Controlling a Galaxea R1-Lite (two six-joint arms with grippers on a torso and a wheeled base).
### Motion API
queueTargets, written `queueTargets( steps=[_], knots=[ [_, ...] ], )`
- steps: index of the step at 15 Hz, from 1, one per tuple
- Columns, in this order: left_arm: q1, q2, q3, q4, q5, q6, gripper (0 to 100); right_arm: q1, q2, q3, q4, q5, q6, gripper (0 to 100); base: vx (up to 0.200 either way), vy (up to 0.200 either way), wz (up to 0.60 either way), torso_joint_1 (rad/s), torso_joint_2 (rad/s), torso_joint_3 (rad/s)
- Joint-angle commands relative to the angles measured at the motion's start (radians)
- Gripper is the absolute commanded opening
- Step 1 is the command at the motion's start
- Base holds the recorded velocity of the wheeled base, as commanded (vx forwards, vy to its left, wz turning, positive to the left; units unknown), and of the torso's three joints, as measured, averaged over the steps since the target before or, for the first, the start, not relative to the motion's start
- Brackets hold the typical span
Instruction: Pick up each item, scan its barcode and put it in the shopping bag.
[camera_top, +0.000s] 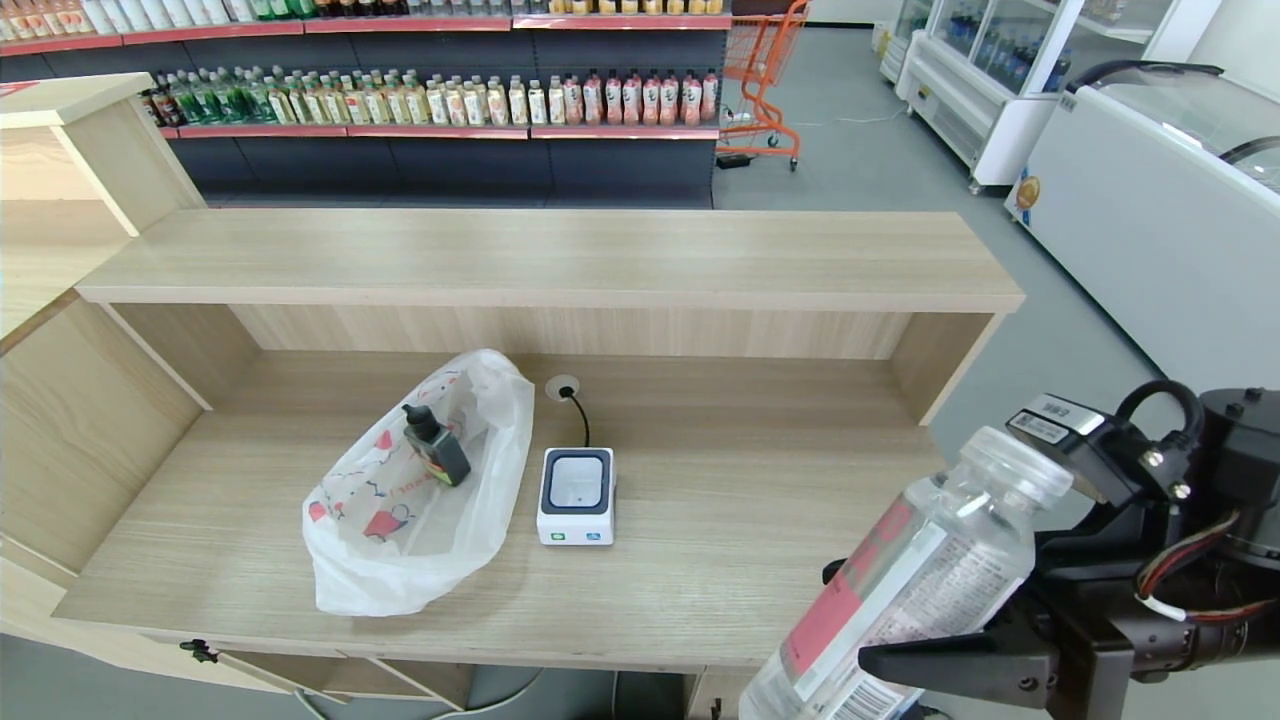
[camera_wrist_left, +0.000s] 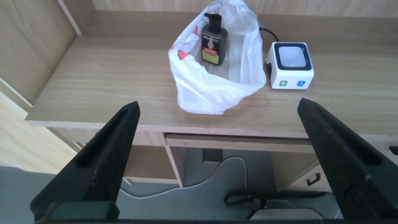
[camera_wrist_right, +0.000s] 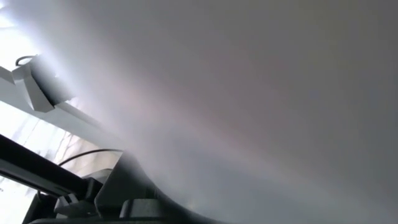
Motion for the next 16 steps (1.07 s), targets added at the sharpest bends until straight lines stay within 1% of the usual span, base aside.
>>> queueTargets(
  steps=[1, 4, 6, 7, 8, 9, 10, 11, 12, 13, 14, 15, 16],
  knots=[
    [0.001, 0.000, 0.000, 0.000, 0.000, 0.000, 100, 0.000, -0.011, 0.000, 0.000, 0.000, -0.001, 0, 0.000, 0.000, 0.00, 0.000, 0.00, 0.000],
    [0.001, 0.000, 0.000, 0.000, 0.000, 0.000, 100, -0.009, -0.028, 0.006, -0.001, -0.007, -0.011, 0, 0.000, 0.000, 0.00, 0.000, 0.00, 0.000],
    [0.001, 0.000, 0.000, 0.000, 0.000, 0.000, 100, -0.056, -0.034, 0.005, 0.002, -0.047, -0.054, 0, 0.000, 0.000, 0.00, 0.000, 0.00, 0.000],
    [0.001, 0.000, 0.000, 0.000, 0.000, 0.000, 100, -0.086, -0.023, 0.002, 0.004, -0.147, -0.106, 0, 0.000, 0.000, 0.00, 0.000, 0.00, 0.000],
    [0.001, 0.000, 0.000, 0.000, -0.001, 0.000, 100, -0.116, -0.008, 0.002, 0.005, -0.340, -0.171, 0, 0.000, 0.000, 0.00, 0.000, 0.00, 0.000],
    [0.001, 0.000, 0.000, 0.000, -0.001, 0.000, 100, -0.135, 0.006, 0.002, 0.005, -0.506, -0.214, 0, 0.000, 0.000, 0.00, 0.000, 0.00, 0.000],
    [0.001, 0.000, 0.000, 0.000, 0.000, 0.000, 100, -0.158, 0.009, 0.006, -0.003, -0.633, -0.272, 0, 0.000, 0.000, 0.00, 0.000, 0.00, 0.000],
    [0.001, 0.000, 0.000, 0.000, 0.000, 0.000, 100, -0.190, 0.009, 0.002, -0.010, -0.696, -0.376, 0, 0.000, 0.000, 0.00, 0.000, 0.00, 0.000],
    [0.001, 0.000, 0.000, 0.000, 0.000, 0.000, 100, -0.211, 0.014, 0.002, -0.039, -0.696, -0.494, 0, 0.000, 0.000, 0.00, 0.000, 0.00, 0.000],
    [0.001, 0.000, 0.000, 0.000, 0.000, 0.000, 100, -0.217, 0.026, 0.005, -0.076, -0.693, -0.571, 0, 0.000, 0.000, 0.00, 0.000, 0.00, 0.000],
    [0.001, 0.000, 0.000, 0.000, 0.000, 0.000, 100, -0.217, 0.075, 0.005, -0.164, -0.669, -0.657, 0, 0.000, 0.000, 0.00, 0.000, 0.00, 0.000],
    [0.001, 0.000, 0.000, 0.000, 0.000, 0.000, 100, -0.219, 0.111, 0.002, -0.228, -0.613, -0.692, 0, 0.000, 0.000, 0.00, 0.000, 0.00, 0.000],
    [0.002, 0.000, 0.000, 0.000, 0.000, 0.000, 100, -0.221, 0.126, 0.009, -0.250, -0.592, -0.718, 0, 0.000, 0.000, 0.00, 0.000, 0.00, 0.000]
  ],
)
